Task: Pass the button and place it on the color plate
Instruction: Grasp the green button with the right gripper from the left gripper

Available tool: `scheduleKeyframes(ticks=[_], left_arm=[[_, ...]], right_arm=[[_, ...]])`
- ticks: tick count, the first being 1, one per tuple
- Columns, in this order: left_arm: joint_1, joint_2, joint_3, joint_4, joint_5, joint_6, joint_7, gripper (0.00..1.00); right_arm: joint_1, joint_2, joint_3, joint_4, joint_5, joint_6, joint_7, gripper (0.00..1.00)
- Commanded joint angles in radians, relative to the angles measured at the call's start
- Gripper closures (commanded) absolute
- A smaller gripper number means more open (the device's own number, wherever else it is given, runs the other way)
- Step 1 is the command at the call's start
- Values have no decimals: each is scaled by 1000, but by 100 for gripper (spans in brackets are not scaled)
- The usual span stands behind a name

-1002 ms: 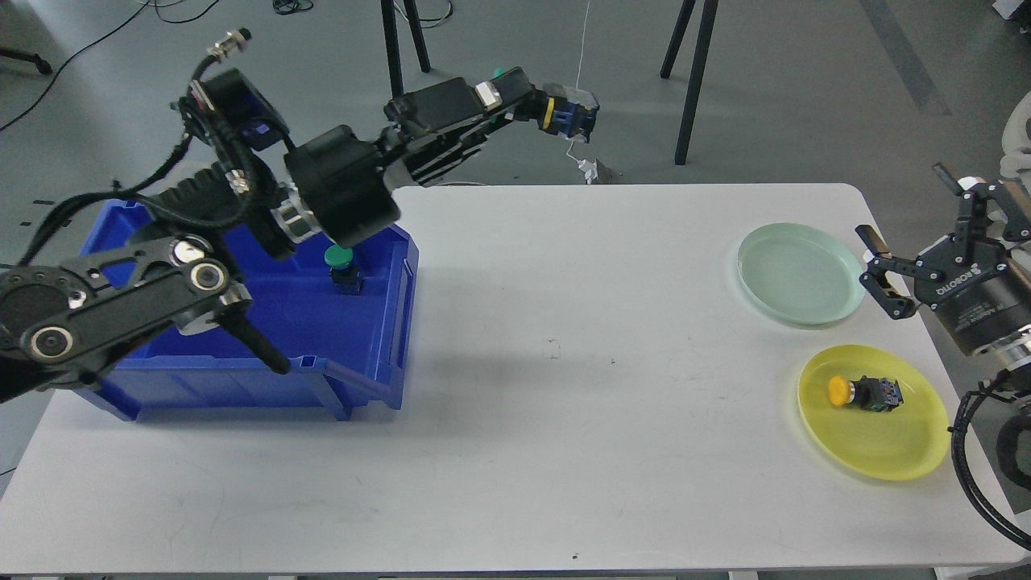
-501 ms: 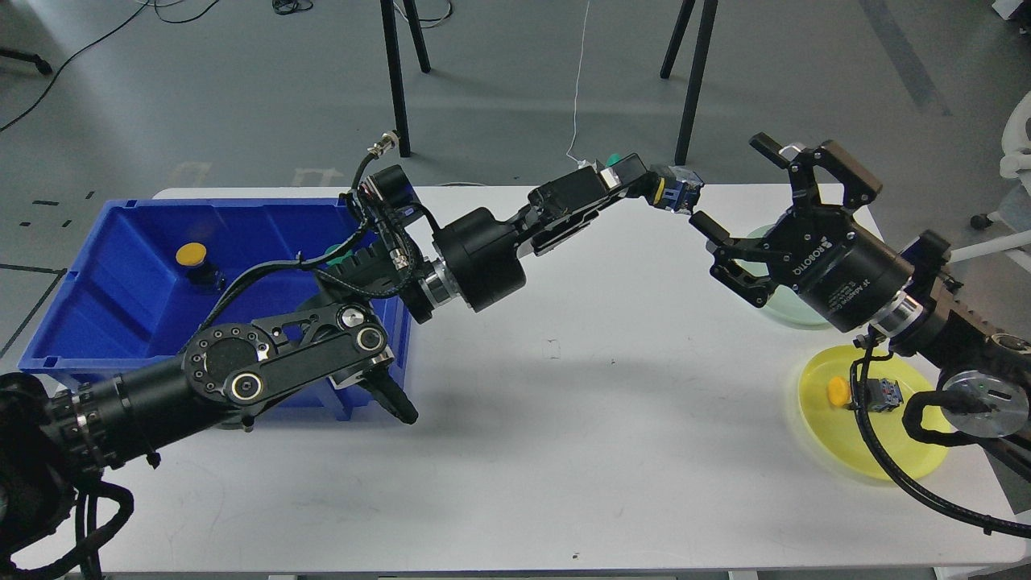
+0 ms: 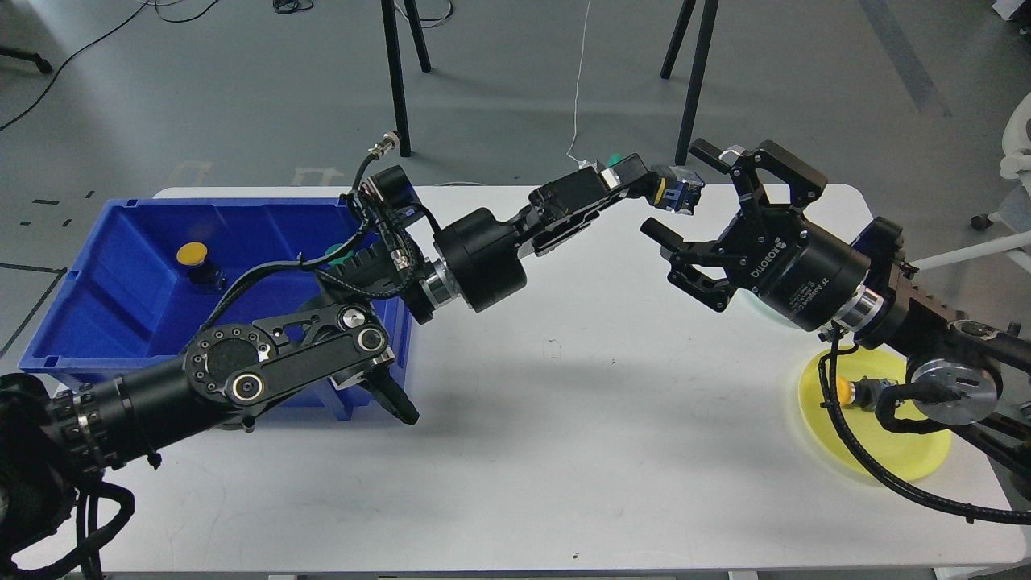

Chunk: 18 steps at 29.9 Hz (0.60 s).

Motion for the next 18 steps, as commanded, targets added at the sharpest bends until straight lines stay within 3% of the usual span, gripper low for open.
scheduleKeyframes(ticks=[1, 4, 8, 9, 18], left_arm=[[0, 2, 0, -2, 0, 0, 0, 87], [0, 2, 0, -2, 0, 0, 0, 87], [0, 3, 0, -2, 0, -2, 0, 87], [0, 3, 0, -2, 1, -2, 0, 87], [2, 6, 0, -2, 3, -2, 0, 86]], right_arm=[[1, 14, 1, 0, -4, 0, 0, 30], [2, 15, 1, 0, -4, 0, 0, 43], [7, 14, 1, 0, -4, 0, 0, 81], [6, 14, 1, 0, -4, 0, 0, 87], [5, 14, 1, 3, -7, 0, 0, 99]])
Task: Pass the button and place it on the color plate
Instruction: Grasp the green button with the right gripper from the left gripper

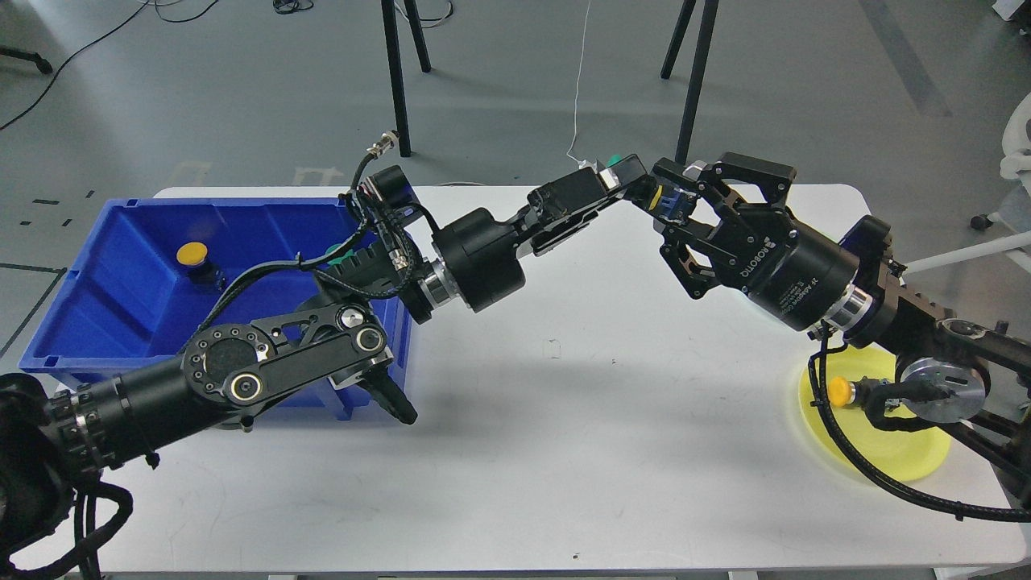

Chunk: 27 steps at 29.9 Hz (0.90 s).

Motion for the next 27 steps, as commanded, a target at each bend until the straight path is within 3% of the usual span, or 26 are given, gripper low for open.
scheduleKeyframes(ticks=[1, 3, 5, 8, 12, 20, 27], left_arm=[[1, 3, 0, -2, 0, 0, 0, 85], [1, 4, 0, -3, 0, 3, 0, 81], [2, 3, -5, -3, 0, 6, 0, 67], [5, 4, -17, -5, -7, 2, 0, 13], [4, 4, -18, -5, -10, -5, 0, 7], [4, 4, -18, -5, -12, -5, 0, 6], [5, 6, -20, -5, -13, -5, 0, 6]], right_arm=[[0, 0, 0, 1, -1, 0, 0, 99], [0, 0, 0, 1, -1, 0, 0, 99], [0, 0, 0, 1, -1, 0, 0, 99], [-2, -3, 0, 1, -1, 0, 0, 99], [-3, -6, 0, 1, -1, 0, 0, 99], [-32, -49, 20, -19, 7, 0, 0, 99], [-126, -66, 106, -400, 145, 0, 0, 99]])
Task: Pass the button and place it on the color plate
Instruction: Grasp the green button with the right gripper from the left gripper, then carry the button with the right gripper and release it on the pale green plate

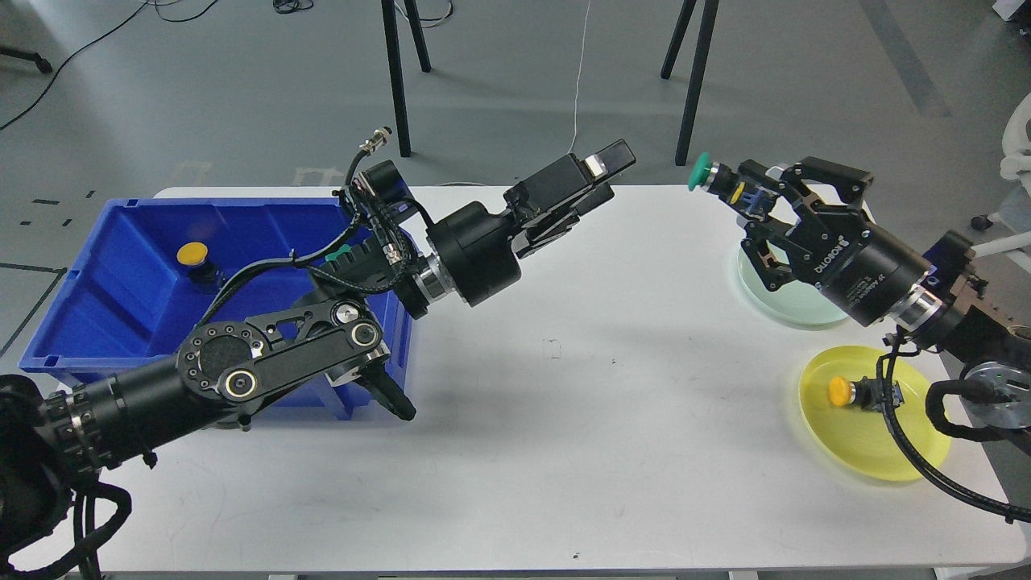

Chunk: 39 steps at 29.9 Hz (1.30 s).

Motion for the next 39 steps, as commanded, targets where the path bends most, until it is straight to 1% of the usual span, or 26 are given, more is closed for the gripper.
scheduleKeyframes(ticks=[1, 4, 6, 10, 13, 16, 21, 24, 28, 32, 34, 35, 37, 39], left_arm=[[1, -1, 0, 0, 0, 0, 0, 6], [1, -3, 0, 0, 0, 0, 0, 6], [1, -3, 0, 0, 0, 0, 0, 6], [1, -3, 0, 0, 0, 0, 0, 6], [1, -3, 0, 0, 0, 0, 0, 6], [1, -4, 0, 0, 0, 0, 0, 6], [1, -7, 0, 0, 0, 3, 0, 6], [1, -7, 0, 0, 0, 3, 0, 6], [1, -7, 0, 0, 0, 3, 0, 6], [4, -4, 0, 0, 0, 3, 0, 6], [7, -7, 0, 0, 0, 3, 0, 6], [7, -7, 0, 0, 0, 3, 0, 6], [7, -4, 0, 0, 0, 3, 0, 6], [7, -4, -2, 0, 0, 3, 0, 6]], right_arm=[[-29, 10, 23, -240, 118, 0, 0, 99], [-29, 68, 13, -436, 175, 0, 0, 99], [-31, 111, 12, -524, 173, 0, 0, 99], [-21, 235, 9, -739, 173, 0, 0, 99], [-6, 300, 6, -843, 170, 0, 0, 99], [34, 340, -8, -897, 149, 0, 0, 99], [97, 392, -131, -949, 141, -1, 0, 99], [109, 421, -183, -968, 141, -21, 0, 99], [111, 462, -182, -1011, 146, -32, 0, 99], [111, 467, -178, -1017, 155, -33, 0, 98], [111, 467, -177, -1017, 155, -36, 0, 95], [111, 467, -177, -1018, 155, -39, 0, 92], [111, 470, -174, -1025, 157, -58, 0, 81], [109, 472, -174, -1034, 161, -75, 0, 68]])
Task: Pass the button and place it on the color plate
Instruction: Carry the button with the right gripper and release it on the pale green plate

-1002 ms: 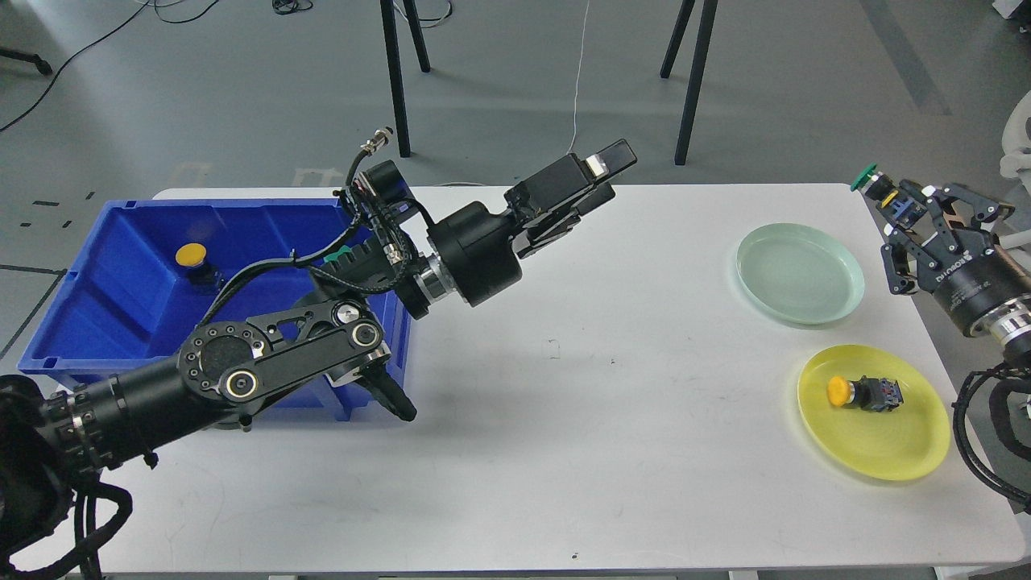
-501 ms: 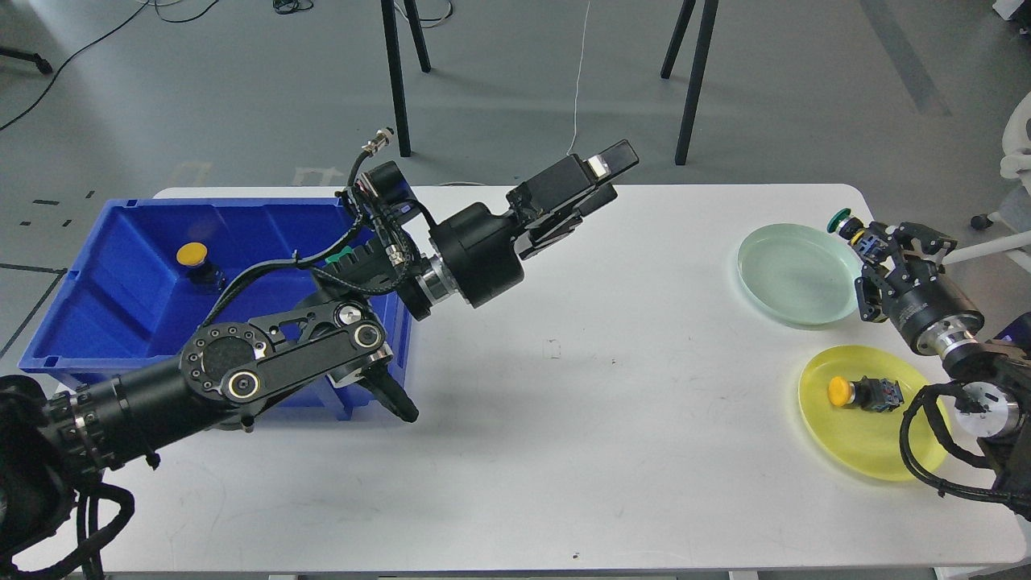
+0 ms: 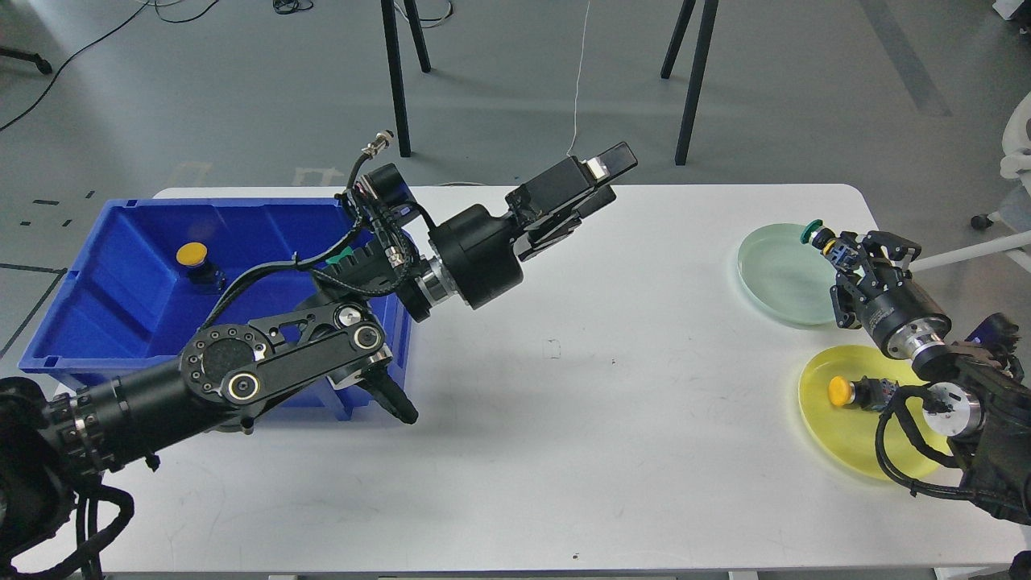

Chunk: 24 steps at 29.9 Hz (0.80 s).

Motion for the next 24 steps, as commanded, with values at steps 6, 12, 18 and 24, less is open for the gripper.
scheduleKeyframes(ticks=[6, 12, 18, 24], left_arm=[[2, -1, -5, 0, 0, 0, 0, 6], [2, 2, -5, 0, 0, 1, 0, 6], [2, -1, -5, 0, 0, 1, 0, 6], [2, -1, -6, 0, 0, 1, 0, 6]], right_arm=[[-5, 2, 8, -16, 4, -25, 0, 54], [-6, 7, 9, -16, 6, -25, 0, 51], [-6, 13, 33, -16, 6, -25, 0, 49], [-8, 4, 211, 13, 43, 28, 0, 38]])
